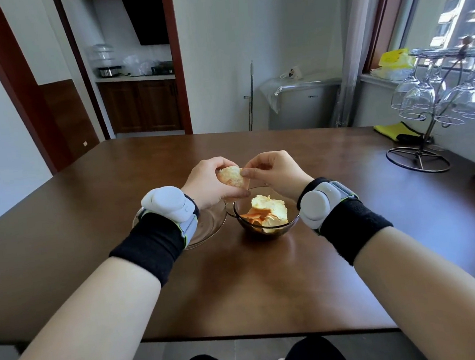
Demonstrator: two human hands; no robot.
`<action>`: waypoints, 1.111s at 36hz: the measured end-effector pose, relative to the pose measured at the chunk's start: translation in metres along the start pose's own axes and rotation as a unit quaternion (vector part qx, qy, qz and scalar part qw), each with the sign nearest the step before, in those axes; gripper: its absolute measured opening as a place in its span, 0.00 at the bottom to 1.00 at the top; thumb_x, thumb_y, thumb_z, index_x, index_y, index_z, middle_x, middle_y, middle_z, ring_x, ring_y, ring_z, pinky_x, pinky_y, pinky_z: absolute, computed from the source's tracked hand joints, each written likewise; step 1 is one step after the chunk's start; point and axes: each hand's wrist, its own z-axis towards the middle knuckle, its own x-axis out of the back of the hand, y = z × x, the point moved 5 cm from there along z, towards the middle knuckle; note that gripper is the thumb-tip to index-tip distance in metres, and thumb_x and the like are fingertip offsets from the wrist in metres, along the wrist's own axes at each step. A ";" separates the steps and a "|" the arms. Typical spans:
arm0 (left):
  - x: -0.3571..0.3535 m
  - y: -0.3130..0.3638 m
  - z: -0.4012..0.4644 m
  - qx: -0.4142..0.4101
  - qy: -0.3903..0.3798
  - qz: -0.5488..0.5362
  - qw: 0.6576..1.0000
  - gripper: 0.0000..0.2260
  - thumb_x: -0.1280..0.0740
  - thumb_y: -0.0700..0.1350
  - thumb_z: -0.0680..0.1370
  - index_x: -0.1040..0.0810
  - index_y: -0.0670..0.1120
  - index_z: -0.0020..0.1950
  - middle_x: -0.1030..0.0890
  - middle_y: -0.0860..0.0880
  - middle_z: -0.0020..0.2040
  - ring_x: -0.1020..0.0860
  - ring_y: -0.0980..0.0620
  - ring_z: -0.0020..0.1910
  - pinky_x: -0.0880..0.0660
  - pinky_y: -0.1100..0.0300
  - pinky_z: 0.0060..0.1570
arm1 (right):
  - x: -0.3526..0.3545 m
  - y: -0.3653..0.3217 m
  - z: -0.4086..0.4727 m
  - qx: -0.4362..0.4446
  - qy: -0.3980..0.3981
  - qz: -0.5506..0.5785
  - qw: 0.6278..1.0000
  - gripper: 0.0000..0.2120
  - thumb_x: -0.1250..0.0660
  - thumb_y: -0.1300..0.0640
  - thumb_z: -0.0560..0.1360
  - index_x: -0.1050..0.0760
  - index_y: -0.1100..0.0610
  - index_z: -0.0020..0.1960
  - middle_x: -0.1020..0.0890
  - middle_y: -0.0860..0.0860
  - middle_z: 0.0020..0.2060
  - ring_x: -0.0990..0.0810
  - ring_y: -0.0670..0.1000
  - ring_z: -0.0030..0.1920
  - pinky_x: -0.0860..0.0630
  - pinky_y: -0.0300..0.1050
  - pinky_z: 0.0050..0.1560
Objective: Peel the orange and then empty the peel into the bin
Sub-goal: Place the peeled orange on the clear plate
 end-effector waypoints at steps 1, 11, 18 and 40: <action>-0.001 0.001 0.000 0.001 0.000 0.001 1.000 0.24 0.17 0.47 0.60 0.20 0.48 0.53 0.19 0.52 0.47 0.21 0.54 0.47 0.21 0.60 0.47 | 0.000 0.000 0.000 -0.001 -0.007 -0.012 1.000 0.05 0.29 0.56 0.72 0.19 0.58 0.43 0.19 0.51 0.37 0.24 0.47 0.37 0.27 0.35 0.38; 0.020 -0.018 -0.002 0.046 0.054 0.036 0.997 0.25 0.18 0.51 0.59 0.20 0.48 0.52 0.20 0.53 0.46 0.23 0.59 0.43 0.28 0.67 0.37 | 0.009 0.007 -0.003 -0.016 -0.018 0.058 0.998 0.04 0.31 0.58 0.75 0.21 0.58 0.43 0.19 0.47 0.34 0.24 0.38 0.30 0.25 0.32 0.36; 0.044 -0.058 -0.009 0.125 0.014 0.194 0.973 0.28 0.18 0.54 0.57 0.20 0.48 0.53 0.20 0.50 0.50 0.23 0.48 0.51 0.23 0.51 0.53 | 0.005 0.026 -0.004 -0.068 -0.094 -0.071 0.991 0.07 0.25 0.61 0.69 0.19 0.56 0.46 0.15 0.54 0.38 0.19 0.50 0.36 0.21 0.46 0.45; 0.033 -0.093 -0.027 0.158 -0.026 0.297 0.941 0.30 0.21 0.60 0.59 0.25 0.56 0.58 0.25 0.55 0.55 0.27 0.49 0.59 0.39 0.52 0.55 | 0.005 0.033 -0.006 -0.061 -0.104 -0.180 0.976 0.05 0.28 0.54 0.71 0.19 0.53 0.37 0.18 0.47 0.30 0.25 0.44 0.30 0.27 0.37 0.33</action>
